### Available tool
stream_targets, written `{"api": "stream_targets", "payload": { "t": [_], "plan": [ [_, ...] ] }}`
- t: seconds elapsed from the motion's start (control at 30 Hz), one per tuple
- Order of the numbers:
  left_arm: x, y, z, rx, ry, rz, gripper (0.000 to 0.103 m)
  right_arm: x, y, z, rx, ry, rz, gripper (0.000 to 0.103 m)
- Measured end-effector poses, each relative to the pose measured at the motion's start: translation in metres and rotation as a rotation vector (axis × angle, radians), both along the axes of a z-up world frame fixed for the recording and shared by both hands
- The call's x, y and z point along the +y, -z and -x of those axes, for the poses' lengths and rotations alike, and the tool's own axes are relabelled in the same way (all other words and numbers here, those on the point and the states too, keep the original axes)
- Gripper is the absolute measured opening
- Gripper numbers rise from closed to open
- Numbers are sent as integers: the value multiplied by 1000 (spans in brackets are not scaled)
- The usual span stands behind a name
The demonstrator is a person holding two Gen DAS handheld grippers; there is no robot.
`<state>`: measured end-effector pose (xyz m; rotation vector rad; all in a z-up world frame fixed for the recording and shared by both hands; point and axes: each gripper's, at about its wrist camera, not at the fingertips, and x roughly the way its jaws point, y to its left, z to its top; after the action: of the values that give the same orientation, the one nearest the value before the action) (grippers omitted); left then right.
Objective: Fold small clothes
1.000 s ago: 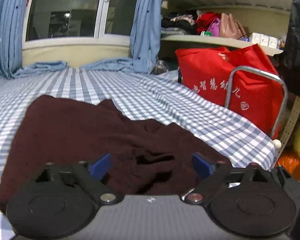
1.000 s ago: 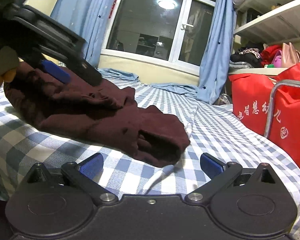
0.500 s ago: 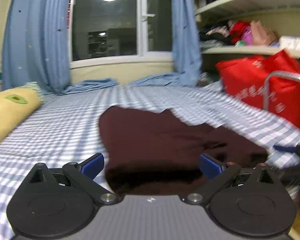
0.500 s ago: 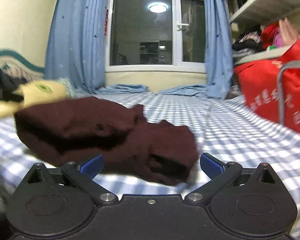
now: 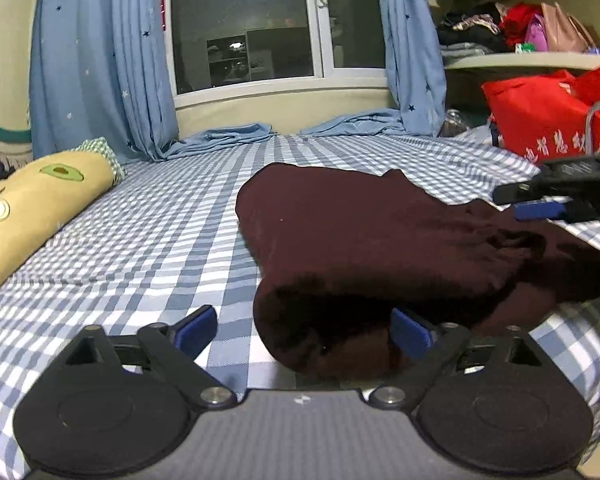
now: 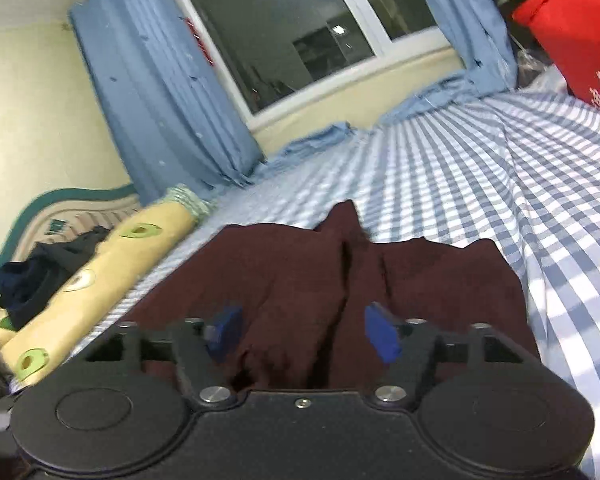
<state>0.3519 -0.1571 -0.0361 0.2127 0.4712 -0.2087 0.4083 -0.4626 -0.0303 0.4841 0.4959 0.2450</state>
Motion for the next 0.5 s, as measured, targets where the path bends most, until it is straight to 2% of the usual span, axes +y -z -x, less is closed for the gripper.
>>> {"api": "stream_targets", "payload": {
  "t": [0.07,0.2,0.3,0.33,0.37,0.43,0.47,0.5],
  "plan": [
    [-2,1,-1,-4,19,-7,89,0,4,-20,45,-17,-14,60],
    [-5,3,0,-17,62,-23,73,6,14,-49,138,-47,-28,60],
    [-10,4,3,-45,82,-70,72,11,22,-61,182,-78,-35,57],
    [-12,4,4,-52,87,-86,72,12,23,-62,186,-98,-49,51],
    [-13,5,5,-58,92,-100,71,12,24,-64,186,-118,-64,39],
    [-15,4,5,-65,94,-119,69,13,23,-63,185,-123,-64,31],
    [-16,3,6,-70,96,-127,67,13,22,-62,174,-131,-57,20],
    [-18,3,6,-74,97,-135,66,13,19,-60,154,-130,-53,14]
  ]
}}
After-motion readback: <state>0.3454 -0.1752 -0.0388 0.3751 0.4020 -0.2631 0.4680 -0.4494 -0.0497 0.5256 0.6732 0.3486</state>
